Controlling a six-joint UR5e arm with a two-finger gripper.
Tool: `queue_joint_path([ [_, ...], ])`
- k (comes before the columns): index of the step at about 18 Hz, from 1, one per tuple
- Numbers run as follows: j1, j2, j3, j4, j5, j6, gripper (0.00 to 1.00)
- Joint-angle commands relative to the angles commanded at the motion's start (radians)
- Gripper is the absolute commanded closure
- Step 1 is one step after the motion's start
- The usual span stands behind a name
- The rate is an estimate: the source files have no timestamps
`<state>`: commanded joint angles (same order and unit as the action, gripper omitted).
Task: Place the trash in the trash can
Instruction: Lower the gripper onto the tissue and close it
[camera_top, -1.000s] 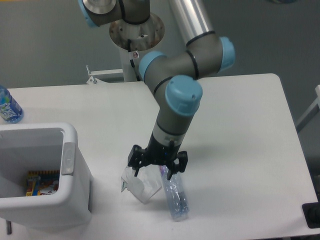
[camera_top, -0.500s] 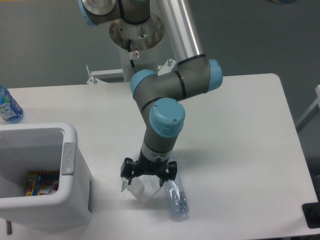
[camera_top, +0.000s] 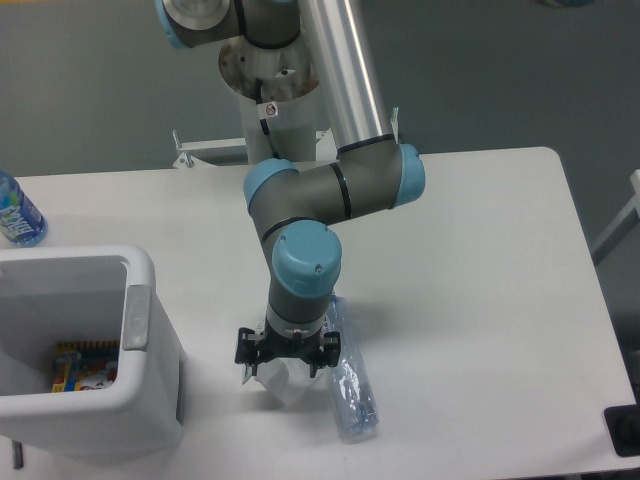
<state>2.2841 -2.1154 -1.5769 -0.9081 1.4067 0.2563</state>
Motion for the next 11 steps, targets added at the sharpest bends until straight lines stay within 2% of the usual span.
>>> queue_joint_path([
  [3,-0.002,0.002,-0.002,-0.002,0.002,-0.003,0.94],
  [4,-0.002,0.002,-0.002,-0.002,0.002,-0.003,1.0],
  [11,-0.002,0.003,0.009,-0.002,-0.003,-0.003,1.0],
])
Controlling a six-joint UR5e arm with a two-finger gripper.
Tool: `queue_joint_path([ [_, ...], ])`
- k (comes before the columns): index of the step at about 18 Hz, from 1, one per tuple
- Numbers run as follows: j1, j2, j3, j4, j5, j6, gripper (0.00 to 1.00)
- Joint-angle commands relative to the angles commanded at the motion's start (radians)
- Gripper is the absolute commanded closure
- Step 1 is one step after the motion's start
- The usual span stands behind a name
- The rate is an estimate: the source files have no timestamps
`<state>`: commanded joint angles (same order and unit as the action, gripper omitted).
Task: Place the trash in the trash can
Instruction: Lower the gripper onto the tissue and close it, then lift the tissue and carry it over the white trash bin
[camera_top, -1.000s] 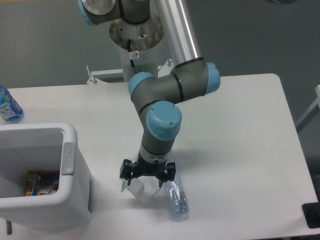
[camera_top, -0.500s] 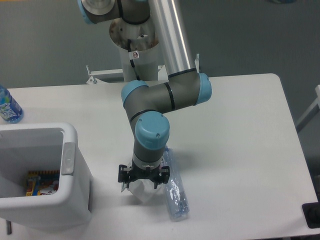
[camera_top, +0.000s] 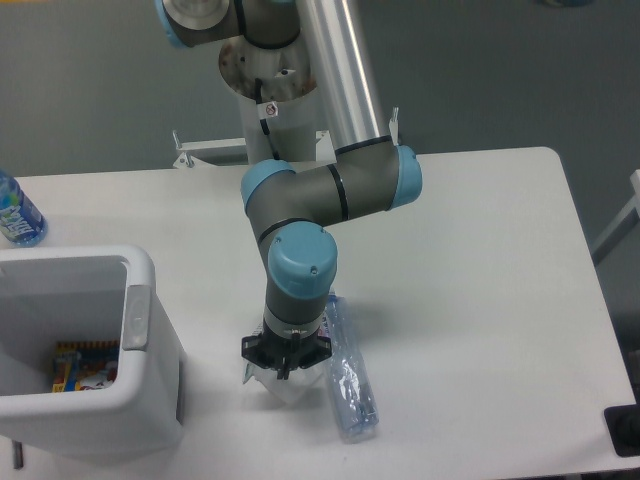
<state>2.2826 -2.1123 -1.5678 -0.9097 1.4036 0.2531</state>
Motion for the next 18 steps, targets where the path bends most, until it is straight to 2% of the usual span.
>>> queue_joint_path([
  [6,0.002,0.003,0.044,-0.005,-0.012,0.003,1.0],
  [10,0.021,0.011,0.08,-0.011,-0.086,0.003,1.0],
  [15,0.054,0.063,0.101,-0.011,-0.164,0.002,1.0],
  [18,0.075,0.09,0.135,-0.008,-0.21,-0.023,1.0],
])
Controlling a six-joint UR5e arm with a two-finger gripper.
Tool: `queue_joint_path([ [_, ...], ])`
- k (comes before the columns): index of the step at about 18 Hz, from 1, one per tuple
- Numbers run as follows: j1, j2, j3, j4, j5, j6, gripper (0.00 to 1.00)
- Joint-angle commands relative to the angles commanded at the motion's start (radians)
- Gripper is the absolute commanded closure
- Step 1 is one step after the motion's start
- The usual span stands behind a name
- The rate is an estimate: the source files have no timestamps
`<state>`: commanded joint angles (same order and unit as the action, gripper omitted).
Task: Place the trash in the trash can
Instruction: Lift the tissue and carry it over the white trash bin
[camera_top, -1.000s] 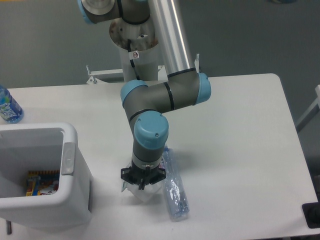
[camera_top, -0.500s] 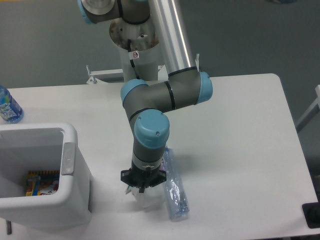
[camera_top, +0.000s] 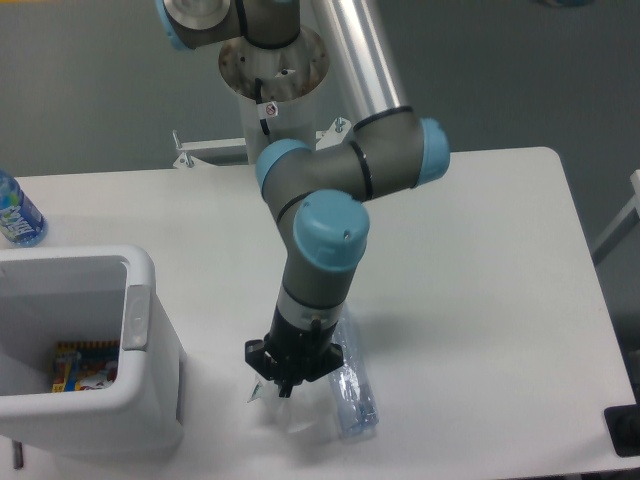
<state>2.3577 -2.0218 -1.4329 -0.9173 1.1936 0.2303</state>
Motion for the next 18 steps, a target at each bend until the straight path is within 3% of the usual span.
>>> queue_joint_path([
  [7,0.032,0.029,0.18,0.003,-0.055,-0.19,1.0],
  [14,0.017,0.167,0.177,0.005,-0.087,-0.285,1.0],
  [18,-0.063,0.206,0.175,0.005,-0.091,-0.333,1.0],
])
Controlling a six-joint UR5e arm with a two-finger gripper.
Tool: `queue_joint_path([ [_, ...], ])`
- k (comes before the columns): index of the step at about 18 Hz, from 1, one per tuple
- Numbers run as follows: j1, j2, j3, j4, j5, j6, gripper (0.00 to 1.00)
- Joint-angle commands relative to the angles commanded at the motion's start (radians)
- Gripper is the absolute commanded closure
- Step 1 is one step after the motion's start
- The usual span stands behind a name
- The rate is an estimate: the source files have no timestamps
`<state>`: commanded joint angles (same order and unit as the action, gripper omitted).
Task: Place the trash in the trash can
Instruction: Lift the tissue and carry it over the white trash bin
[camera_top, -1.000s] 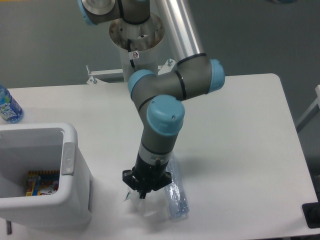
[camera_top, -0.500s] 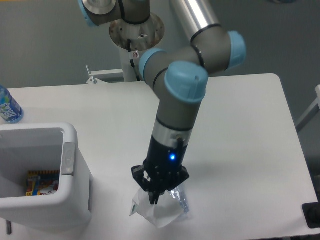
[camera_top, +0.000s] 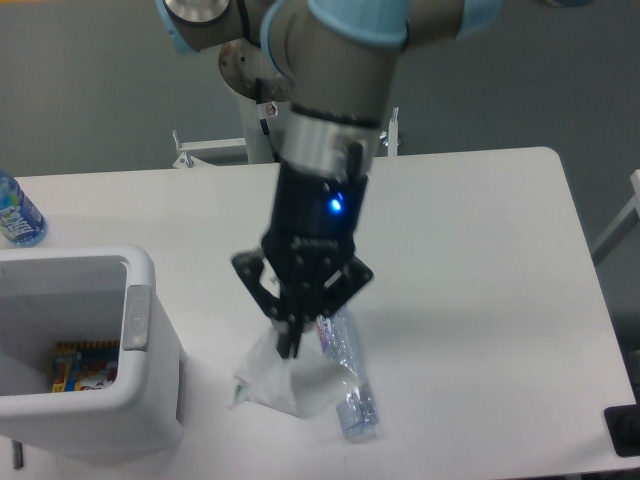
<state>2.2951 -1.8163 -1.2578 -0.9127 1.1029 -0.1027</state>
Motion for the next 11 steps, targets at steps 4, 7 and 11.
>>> queue_joint_path([
  [4,-0.113,0.006,-0.008,0.002,0.002,0.001,1.0],
  [7,-0.186,-0.006,-0.018,0.002,0.002,0.003,1.0],
  [11,-0.246,-0.006,-0.058,0.002,0.008,0.006,1.0],
])
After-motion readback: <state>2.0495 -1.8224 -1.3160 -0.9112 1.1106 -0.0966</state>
